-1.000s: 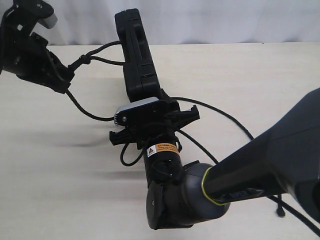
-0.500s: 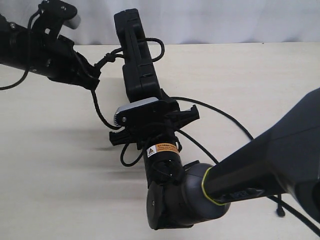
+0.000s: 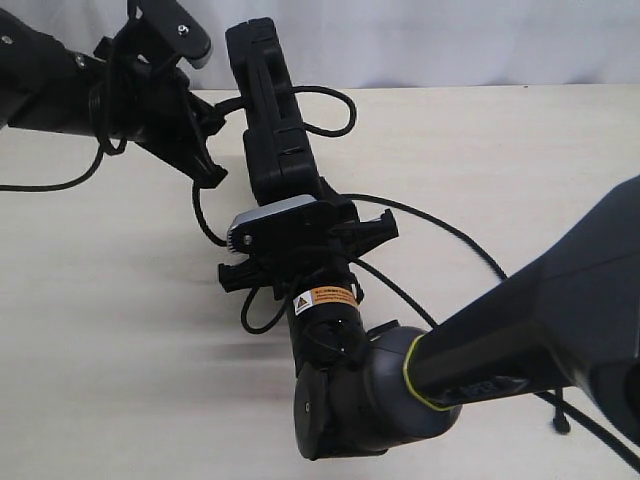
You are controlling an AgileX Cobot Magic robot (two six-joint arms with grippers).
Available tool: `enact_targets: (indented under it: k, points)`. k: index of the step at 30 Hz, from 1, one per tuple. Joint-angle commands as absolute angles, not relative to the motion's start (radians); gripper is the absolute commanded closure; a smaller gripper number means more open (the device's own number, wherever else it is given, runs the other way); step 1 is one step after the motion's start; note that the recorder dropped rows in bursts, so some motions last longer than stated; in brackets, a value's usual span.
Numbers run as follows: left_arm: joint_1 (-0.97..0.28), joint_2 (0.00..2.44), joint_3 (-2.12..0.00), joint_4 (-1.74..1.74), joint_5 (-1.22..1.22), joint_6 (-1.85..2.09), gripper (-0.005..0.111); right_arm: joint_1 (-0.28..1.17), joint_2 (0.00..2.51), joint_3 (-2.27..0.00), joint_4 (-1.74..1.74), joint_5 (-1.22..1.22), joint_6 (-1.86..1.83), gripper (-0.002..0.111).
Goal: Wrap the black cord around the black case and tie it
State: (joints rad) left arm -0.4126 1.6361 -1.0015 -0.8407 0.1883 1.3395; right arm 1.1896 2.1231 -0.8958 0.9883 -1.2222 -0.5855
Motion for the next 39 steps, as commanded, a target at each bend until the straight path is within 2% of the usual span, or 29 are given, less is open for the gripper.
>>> enact_targets:
  k: [1, 13, 19, 21, 22, 24, 33, 39]
  points:
    - [-0.454, 1.646, -1.023, -0.851, 0.147, 1.358, 0.107, 1.186, 2.115, -0.892, 0.951, -1.221, -0.579, 0.104]
    - [-0.454, 1.669, -1.123, -0.848, 0.299, 1.580, 0.107, 1.186, 2.115, -0.892, 0.949, -1.221, -0.579, 0.104]
    - [-0.454, 1.669, -1.123, -0.849, 0.286, 1.604, 0.106, 1.186, 2.115, -0.892, 0.949, -1.221, -0.579, 0.104]
    - [-0.454, 1.669, -1.123, -0.849, 0.285, 1.604, 0.091, 1.186, 2.115, -0.892, 0.949, -1.221, -0.579, 0.104]
    - [-0.454, 1.669, -1.123, -0.849, 0.285, 1.604, 0.077, 1.186, 2.115, -0.892, 0.949, -1.221, -0.579, 0.104]
    - [-0.454, 1.669, -1.123, -0.849, 0.285, 1.604, 0.065, 1.186, 2.115, -0.892, 0.953, -1.221, -0.579, 0.104]
    - [-0.454, 1.648, -1.123, -0.849, 0.308, 1.588, 0.036, 1.186, 2.115, -0.892, 0.959, -1.221, -0.579, 0.104]
    - [-0.454, 1.526, -1.123, -0.819, 0.331, 1.562, 0.037, 1.186, 2.115, -0.892, 0.959, -1.221, -0.579, 0.104]
